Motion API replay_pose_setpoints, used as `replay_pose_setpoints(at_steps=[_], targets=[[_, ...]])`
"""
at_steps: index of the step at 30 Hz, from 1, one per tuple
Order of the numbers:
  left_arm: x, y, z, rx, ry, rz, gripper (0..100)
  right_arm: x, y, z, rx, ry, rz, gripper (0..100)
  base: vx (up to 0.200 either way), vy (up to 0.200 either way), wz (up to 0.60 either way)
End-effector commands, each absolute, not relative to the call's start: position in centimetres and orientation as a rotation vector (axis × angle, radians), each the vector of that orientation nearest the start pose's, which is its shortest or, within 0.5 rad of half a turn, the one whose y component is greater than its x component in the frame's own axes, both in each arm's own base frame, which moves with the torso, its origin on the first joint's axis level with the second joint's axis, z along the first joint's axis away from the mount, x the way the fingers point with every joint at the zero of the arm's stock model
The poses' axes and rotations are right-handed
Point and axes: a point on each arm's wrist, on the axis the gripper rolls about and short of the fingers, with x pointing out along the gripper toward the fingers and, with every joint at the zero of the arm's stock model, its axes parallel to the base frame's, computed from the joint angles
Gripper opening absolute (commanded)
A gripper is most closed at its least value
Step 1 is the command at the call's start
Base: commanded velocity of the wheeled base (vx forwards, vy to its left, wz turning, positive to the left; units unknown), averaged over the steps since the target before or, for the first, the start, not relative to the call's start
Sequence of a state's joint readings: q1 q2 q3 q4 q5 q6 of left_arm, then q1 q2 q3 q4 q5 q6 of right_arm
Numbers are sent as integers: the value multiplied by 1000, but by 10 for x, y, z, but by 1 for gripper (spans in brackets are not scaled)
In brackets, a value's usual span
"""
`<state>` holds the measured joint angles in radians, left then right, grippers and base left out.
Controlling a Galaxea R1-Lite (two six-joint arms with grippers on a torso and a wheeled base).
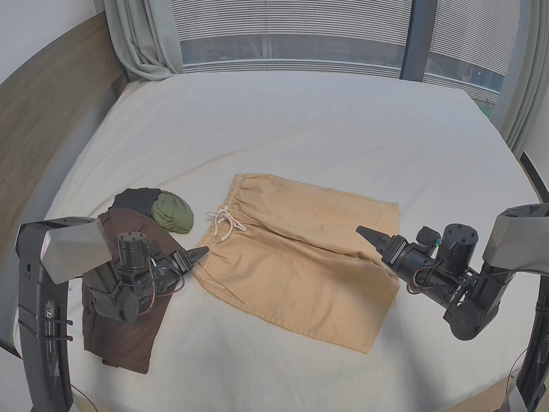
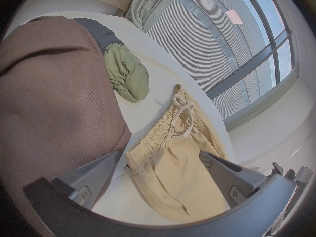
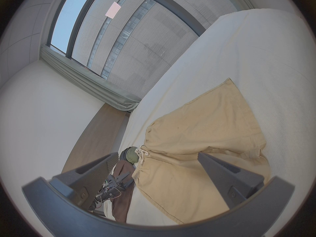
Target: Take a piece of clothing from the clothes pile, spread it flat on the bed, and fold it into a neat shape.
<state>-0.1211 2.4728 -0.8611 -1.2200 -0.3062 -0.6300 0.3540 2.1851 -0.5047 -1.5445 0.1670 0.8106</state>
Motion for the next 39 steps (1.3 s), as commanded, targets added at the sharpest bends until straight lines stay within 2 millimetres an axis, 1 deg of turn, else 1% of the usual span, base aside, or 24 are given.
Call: replay_pose_setpoints(at_steps=[1,8,14,15,20,24,27,30,31,33,36,39], targets=[[400,-59,-40,-645,513,-283,100,308,118,51,779,337,439,100,0,0,0],[404,-62,-40,-641,499,-280,100,307,118,51,777,338,438,100,0,0,0],[405,-62,-46,-641,495,-278,100,306,118,50,777,342,436,100,0,0,0],[406,-62,-47,-641,494,-279,0,306,118,49,775,346,435,100,0,0,0],[407,-62,-49,-641,484,-279,0,296,115,37,674,392,429,100,0,0,0],[407,-62,-47,-640,476,-282,0,295,115,24,591,413,424,100,0,0,0],[406,-61,-47,-642,471,-283,0,285,111,14,540,462,412,100,0,0,0],[405,-61,-47,-641,466,-285,0,268,106,4,485,535,400,100,0,0,0],[405,-61,-47,-641,465,-286,0,260,105,-2,464,576,397,100,0,0,0],[405,-62,-48,-641,465,-287,0,250,104,-16,446,652,383,100,0,0,0],[404,-62,-48,-641,467,-286,0,247,102,-30,435,709,360,100,0,0,0],[403,-62,-48,-641,465,-287,0,245,101,-36,433,732,348,100,0,0,0]])
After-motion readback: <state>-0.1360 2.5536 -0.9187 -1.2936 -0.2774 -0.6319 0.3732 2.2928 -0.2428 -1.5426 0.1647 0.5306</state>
